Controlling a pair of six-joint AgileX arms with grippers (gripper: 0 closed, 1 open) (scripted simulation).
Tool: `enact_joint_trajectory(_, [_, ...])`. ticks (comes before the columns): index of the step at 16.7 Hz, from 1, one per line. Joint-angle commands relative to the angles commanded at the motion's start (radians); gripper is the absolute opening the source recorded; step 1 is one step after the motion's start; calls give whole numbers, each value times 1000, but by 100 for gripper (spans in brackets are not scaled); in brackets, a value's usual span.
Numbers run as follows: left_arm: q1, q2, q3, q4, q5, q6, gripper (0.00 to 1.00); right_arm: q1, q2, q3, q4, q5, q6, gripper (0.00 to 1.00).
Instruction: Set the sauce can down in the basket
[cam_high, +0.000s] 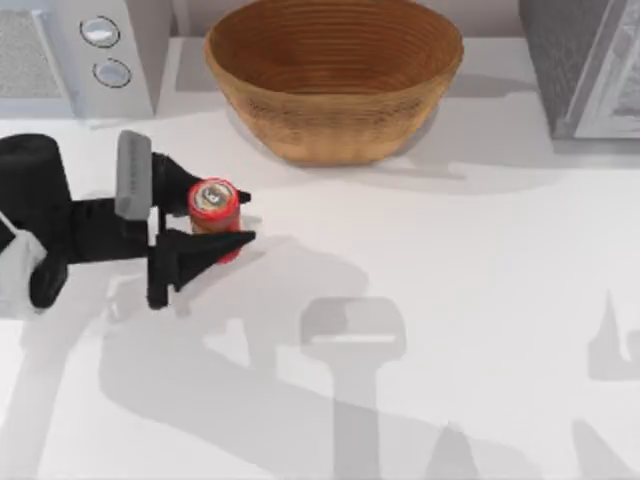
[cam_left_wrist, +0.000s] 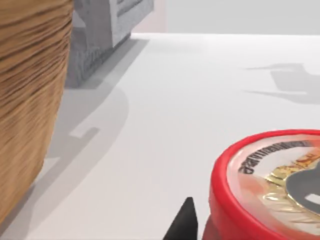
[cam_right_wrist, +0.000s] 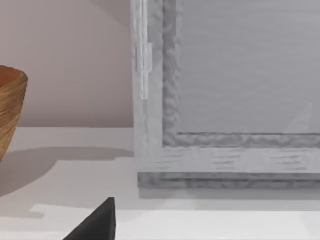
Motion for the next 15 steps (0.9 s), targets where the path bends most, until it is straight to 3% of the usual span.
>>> enact_joint_trajectory(10, [144, -370, -233, -410, 141, 276, 0, 0, 0, 0, 0, 0, 0, 100])
enact_joint_trajectory(15, [166, -406, -260, -450, 166, 306, 0, 0, 0, 0, 0, 0, 0, 100])
